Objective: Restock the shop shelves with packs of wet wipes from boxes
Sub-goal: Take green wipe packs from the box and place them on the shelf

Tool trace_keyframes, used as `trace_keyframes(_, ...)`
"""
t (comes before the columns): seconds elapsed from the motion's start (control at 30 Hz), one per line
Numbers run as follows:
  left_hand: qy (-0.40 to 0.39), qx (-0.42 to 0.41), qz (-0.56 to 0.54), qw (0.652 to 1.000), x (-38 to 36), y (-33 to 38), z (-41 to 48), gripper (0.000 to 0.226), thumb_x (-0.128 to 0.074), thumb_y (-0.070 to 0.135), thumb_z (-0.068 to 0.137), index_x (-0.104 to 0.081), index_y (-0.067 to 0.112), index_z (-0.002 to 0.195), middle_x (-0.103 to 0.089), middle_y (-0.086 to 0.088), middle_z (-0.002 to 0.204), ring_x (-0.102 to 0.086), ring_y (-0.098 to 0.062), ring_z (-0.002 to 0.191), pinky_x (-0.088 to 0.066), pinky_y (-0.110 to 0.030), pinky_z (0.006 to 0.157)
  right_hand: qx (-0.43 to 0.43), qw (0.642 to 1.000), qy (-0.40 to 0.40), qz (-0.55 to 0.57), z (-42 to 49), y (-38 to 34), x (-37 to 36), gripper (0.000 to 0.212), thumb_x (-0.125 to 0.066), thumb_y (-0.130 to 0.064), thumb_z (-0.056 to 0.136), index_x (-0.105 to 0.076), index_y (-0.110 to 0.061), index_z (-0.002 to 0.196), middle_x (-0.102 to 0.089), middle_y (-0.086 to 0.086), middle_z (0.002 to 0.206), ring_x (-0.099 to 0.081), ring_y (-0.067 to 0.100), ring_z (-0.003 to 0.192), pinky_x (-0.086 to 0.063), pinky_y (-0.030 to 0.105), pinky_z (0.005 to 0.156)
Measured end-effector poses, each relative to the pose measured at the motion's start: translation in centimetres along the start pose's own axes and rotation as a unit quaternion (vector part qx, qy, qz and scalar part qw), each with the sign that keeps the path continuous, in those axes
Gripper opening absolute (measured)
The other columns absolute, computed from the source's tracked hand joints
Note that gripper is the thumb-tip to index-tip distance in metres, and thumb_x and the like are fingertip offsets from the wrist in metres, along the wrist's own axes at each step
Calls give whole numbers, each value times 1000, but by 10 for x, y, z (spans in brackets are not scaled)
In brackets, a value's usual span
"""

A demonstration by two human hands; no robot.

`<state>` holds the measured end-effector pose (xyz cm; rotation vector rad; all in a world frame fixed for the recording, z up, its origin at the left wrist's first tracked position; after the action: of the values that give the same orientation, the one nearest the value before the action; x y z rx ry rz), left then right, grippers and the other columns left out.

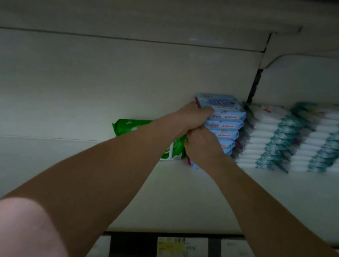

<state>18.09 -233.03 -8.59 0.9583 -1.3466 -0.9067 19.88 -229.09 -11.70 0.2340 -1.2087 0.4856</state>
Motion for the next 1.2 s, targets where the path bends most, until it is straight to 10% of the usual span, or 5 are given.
trace_keyframes(0.53, 41, 36, 38, 998, 3, 3, -5, 35, -50, 20, 95, -54, 1, 124, -59, -14, 120, -55, -22, 93, -47, -27, 73, -19, 991, 5, 132, -1, 10, 9, 19, -45, -2, 94, -61, 6, 98, -62, 23, 101, -44, 18, 76, -26, 22, 64)
trace_keyframes(0.8, 64, 97, -14, 993, 21, -29, -39, 23, -43, 16, 97, -50, 12, 76, -53, -10, 88, -50, -23, 86, -39, -34, 76, 33, 989, 23, 144, -21, -5, 22, 21, -48, 2, 90, -64, 5, 103, -59, 22, 99, -54, 30, 84, -33, 29, 69)
trace_keyframes(1.2, -7, 162, -113, 980, 20, -82, -75, 15, -49, 27, 97, -53, 17, 88, -52, 0, 79, -50, -13, 68, -40, -26, 64, -103, 989, -18, 104, -56, -17, 2, 16, -51, -4, 89, -65, 2, 88, -64, 19, 92, -60, 32, 89, -36, 28, 67)
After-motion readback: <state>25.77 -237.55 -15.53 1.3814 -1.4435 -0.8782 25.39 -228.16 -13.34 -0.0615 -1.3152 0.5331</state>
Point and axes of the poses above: each hand's wrist, its own z-axis towards the middle knuckle, its own x-axis out of the back of the hand, y = z × x, the point moved 7 cm from there along z, towards the middle knuckle
